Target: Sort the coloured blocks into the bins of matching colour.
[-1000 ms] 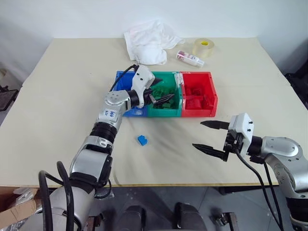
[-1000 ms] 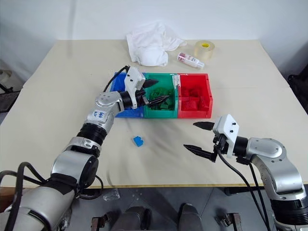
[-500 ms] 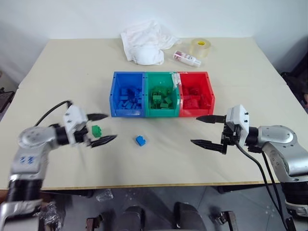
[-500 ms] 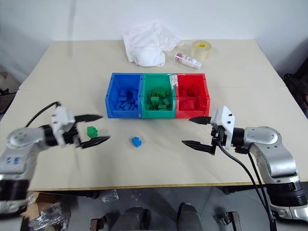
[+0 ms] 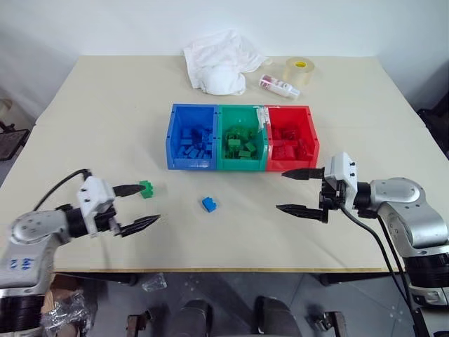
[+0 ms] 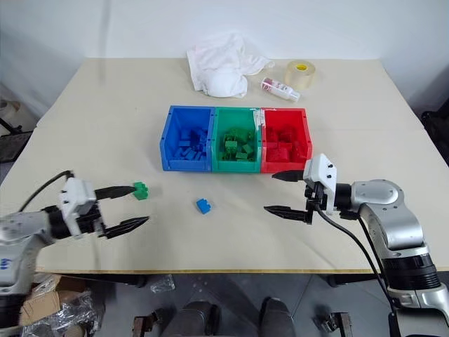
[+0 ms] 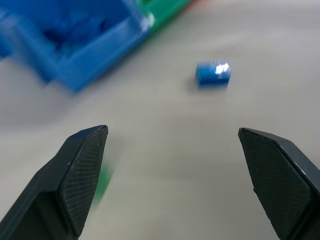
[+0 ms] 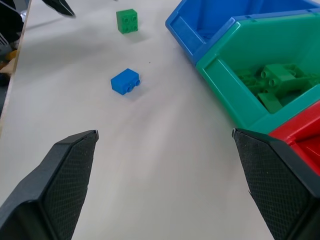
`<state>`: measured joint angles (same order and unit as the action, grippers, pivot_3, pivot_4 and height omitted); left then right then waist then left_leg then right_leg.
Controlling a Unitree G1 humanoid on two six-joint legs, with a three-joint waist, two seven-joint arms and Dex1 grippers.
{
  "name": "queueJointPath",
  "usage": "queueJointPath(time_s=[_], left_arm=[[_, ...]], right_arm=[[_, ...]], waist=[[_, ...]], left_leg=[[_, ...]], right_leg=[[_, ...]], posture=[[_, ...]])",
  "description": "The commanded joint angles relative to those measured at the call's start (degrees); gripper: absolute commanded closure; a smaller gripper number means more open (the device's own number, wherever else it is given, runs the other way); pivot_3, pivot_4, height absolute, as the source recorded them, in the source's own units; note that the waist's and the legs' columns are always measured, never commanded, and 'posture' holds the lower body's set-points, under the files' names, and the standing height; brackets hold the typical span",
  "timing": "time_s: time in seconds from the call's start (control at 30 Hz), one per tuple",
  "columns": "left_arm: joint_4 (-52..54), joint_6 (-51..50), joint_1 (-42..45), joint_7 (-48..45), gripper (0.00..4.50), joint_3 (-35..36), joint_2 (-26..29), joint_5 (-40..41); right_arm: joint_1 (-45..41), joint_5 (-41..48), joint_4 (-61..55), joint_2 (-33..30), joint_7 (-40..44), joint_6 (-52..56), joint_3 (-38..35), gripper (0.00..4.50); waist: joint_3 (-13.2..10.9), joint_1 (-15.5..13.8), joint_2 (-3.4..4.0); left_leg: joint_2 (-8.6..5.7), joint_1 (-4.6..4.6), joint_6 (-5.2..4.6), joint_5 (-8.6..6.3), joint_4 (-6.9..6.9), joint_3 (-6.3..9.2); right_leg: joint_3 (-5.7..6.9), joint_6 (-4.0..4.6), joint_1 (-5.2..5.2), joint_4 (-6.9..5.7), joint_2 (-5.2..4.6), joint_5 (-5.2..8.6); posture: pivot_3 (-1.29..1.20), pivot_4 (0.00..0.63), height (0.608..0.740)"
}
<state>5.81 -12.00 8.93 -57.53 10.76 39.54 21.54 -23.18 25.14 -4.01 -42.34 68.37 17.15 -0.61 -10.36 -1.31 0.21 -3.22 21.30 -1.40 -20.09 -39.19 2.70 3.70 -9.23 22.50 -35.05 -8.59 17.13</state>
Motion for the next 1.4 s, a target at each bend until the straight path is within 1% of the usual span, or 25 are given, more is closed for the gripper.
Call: queueJointPath(time_s=[0.03,0.2,0.33,0.43,0.53,0.6,0.63,0.67,0.7,0.93,1.03,1.13,1.3,1.37,1.4], left_arm=[[-1.5,1.5,3.9,2.5,0.06,-5.8,-3.9,-2.9],[-7.8,4.5,9.1,3.6,0.06,-12.6,-10.9,-6.1],[-13.8,7.2,11.4,4.3,0.06,-16.6,-13.0,-10.5],[-16.6,9.4,12.1,4.1,0.64,-18.2,-13.4,-12.1],[-16.9,9.5,12.5,3.8,1.59,-18.4,-13.9,-11.5],[-16.5,7.6,12.9,3.3,2.23,-18.5,-13.8,-10.9],[-16.3,6.1,13.2,2.3,2.62,-18.4,-13.9,-9.6],[-16.1,5.1,13.5,1.2,2.83,-18.2,-13.9,-8.6],[-16.0,4.6,13.7,1.0,2.95,-17.9,-13.9,-8.1],[-11.4,1.4,16.3,1.5,2.95,-14.1,-12.5,-4.9],[-12.9,-1.1,22.6,4.7,2.95,-10.7,-10.9,-4.9],[-18.3,-1.5,29.1,6.3,2.95,-9.6,-9.9,-6.3],[-32.4,5.5,38.5,9.4,2.95,-9.4,-10.6,-10.2],[-39.4,4.8,42.1,13.0,2.20,-10.1,-11.1,-13.0],[-41.6,5.7,43.2,13.1,1.98,-10.4,-11.4,-13.5]], right_arm=[[1.0,0.5,-2.6,0.3,-1.3,-0.3,-1.3,0.00],[3.1,1.2,-5.1,0.3,-3.4,0.6,-2.1,0.00],[4.8,1.5,-6.8,0.1,-4.9,1.0,-3.1,0.00],[6.0,1.7,-7.9,-0.2,-5.6,1.2,-3.7,0.00],[6.8,1.9,-8.6,-0.2,-6.1,1.5,-4.3,0.00],[7.1,2.0,-8.8,-0.3,-6.3,1.6,-4.5,0.00],[7.2,2.0,-8.9,-0.4,-6.3,1.6,-4.5,0.00],[7.2,2.0,-8.9,-0.4,-6.3,1.6,-4.6,0.00],[7.2,1.9,-8.9,-0.4,-6.4,1.6,-4.6,0.00],[6.9,1.8,-8.5,-0.4,-6.4,1.3,-4.5,0.00],[6.6,1.7,-8.1,-0.4,-6.2,1.2,-4.4,0.00],[5.8,1.5,-7.3,-0.2,-6.1,0.9,-3.9,0.00],[4.8,1.2,-6.6,0.2,-6.0,0.6,-3.4,0.00],[4.8,1.2,-6.6,0.2,-6.1,0.5,-3.5,0.00],[4.9,1.2,-6.8,0.2,-6.2,0.4,-3.6,0.00]], waist=[[0.0,0.1,-0.01],[0.0,0.1,0.01],[0.0,0.1,0.01],[0.0,0.0,0.02],[0.0,-0.1,0.02],[0.0,-0.2,0.02],[0.0,-0.2,0.02],[0.0,-0.2,0.02],[0.0,-0.2,0.02],[0.0,-0.1,0.02],[0.0,-0.1,0.00],[0.0,-0.1,0.00],[0.0,0.0,0.00],[0.0,0.0,0.00],[0.0,0.0,-0.01]], left_leg=[[0.01,0.00,0.00,0.00,0.00,-0.02],[-0.01,-0.01,0.00,0.00,0.00,-0.10],[-0.02,-0.01,0.00,0.01,0.01,-0.12],[-0.02,-0.02,0.00,0.01,0.00,-0.12],[0.00,-0.05,-0.01,0.01,-0.04,-0.12],[-0.01,-0.05,-0.02,0.02,-0.05,-0.11],[-0.02,-0.05,-0.02,0.02,-0.05,-0.11],[-0.02,-0.05,-0.02,0.02,-0.05,-0.11],[-0.02,-0.05,-0.02,0.02,-0.05,-0.10],[0.00,-0.03,-0.02,0.02,-0.05,-0.10],[0.00,-0.02,-0.02,0.02,-0.05,-0.09],[-0.04,0.01,-0.02,0.02,-0.09,-0.07],[-0.14,-0.02,-0.02,0.02,-0.01,-0.08],[-0.21,0.00,-0.02,0.02,-0.01,-0.09],[-0.23,0.00,-0.02,0.02,-0.02,-0.09]], right_leg=[[0.01,0.00,0.01,0.00,0.01,0.00],[0.02,0.00,0.03,0.01,0.03,0.00],[0.03,0.00,0.03,0.03,0.05,0.00],[0.02,0.00,0.01,0.02,0.04,0.00],[0.01,-0.01,-0.04,0.02,0.03,0.00],[0.01,-0.01,-0.05,0.02,0.01,0.00],[0.00,-0.01,-0.05,0.02,0.01,-0.01],[0.00,-0.01,-0.05,0.02,0.01,-0.01],[0.01,-0.01,-0.05,0.00,0.01,-0.01],[0.01,-0.01,-0.03,0.02,0.02,-0.01],[0.01,-0.01,-0.02,0.01,0.02,-0.01],[0.03,-0.02,-0.03,0.01,0.02,-0.01],[0.07,-0.03,-0.01,0.02,0.04,-0.01],[0.11,-0.03,0.00,0.03,0.06,-0.01],[0.12,-0.03,-0.01,0.01,0.07,-0.01]], posture=[[0.00,0.150,0.740],[0.00,0.150,0.740],[0.00,0.150,0.740],[0.00,0.150,0.740],[0.00,0.150,0.740],[0.00,0.150,0.740],[0.00,0.150,0.740],[0.00,0.150,0.740],[0.00,0.150,0.740],[0.00,0.150,0.740],[0.00,0.150,0.740],[0.00,0.150,0.740],[0.00,0.150,0.740],[0.00,0.150,0.740],[0.00,0.150,0.740]])
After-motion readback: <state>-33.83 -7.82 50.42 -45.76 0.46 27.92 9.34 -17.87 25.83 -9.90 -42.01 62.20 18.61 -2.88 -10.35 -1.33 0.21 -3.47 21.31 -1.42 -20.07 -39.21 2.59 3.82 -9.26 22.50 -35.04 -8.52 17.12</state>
